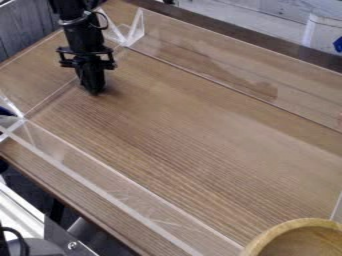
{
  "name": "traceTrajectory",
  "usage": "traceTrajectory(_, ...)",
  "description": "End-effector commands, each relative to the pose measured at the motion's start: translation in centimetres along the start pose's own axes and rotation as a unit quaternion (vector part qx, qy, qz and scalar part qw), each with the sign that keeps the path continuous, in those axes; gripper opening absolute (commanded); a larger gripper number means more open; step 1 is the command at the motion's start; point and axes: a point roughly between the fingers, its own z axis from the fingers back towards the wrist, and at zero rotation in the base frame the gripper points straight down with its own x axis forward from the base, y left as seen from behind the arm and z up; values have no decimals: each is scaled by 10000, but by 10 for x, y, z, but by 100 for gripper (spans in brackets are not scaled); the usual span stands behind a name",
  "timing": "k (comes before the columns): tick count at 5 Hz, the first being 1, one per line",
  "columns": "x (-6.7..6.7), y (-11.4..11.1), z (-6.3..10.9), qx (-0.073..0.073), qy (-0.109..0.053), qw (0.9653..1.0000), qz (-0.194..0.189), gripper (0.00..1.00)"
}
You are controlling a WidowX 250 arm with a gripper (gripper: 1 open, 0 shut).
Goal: Remove the green block from inside the brown bowl and put it on the table
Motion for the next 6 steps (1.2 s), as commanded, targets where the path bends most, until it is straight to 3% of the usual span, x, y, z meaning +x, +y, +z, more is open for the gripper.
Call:
traceTrajectory(1,7,1,24,445,-419,9979,-224,0)
traceTrajectory(2,10,2,20,624,-443,9964,-376,0)
traceTrajectory(4,4,-2,12,393,-121,9983,-413,0)
traceTrajectory(6,10,5,5,283,-419,9968,-621,0)
